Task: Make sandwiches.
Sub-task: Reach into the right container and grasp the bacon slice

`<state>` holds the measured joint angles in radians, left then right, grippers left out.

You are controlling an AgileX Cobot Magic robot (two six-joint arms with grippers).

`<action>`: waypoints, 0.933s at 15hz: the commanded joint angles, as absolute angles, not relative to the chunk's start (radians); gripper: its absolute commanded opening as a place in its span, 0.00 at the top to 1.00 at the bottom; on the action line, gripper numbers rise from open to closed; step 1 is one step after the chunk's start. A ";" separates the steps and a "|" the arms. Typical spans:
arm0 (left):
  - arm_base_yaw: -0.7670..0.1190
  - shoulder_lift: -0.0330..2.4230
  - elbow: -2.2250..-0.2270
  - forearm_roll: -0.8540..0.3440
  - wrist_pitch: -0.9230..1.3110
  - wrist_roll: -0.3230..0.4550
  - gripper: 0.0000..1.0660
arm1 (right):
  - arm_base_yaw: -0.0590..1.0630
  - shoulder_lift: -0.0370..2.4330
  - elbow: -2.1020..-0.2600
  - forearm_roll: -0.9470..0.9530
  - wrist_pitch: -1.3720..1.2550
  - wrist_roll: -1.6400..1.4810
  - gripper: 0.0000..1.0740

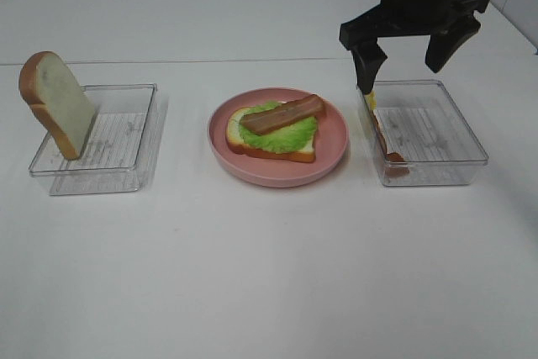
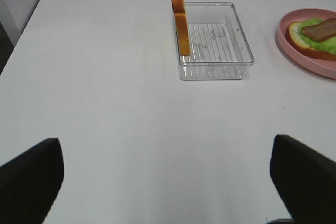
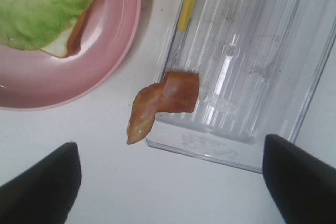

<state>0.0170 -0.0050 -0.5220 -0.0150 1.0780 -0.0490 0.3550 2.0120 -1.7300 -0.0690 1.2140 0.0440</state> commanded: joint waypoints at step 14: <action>0.020 -0.021 -0.521 -0.015 1.073 -0.047 0.05 | 0.354 2.109 -1.538 -0.059 0.943 0.064 0.16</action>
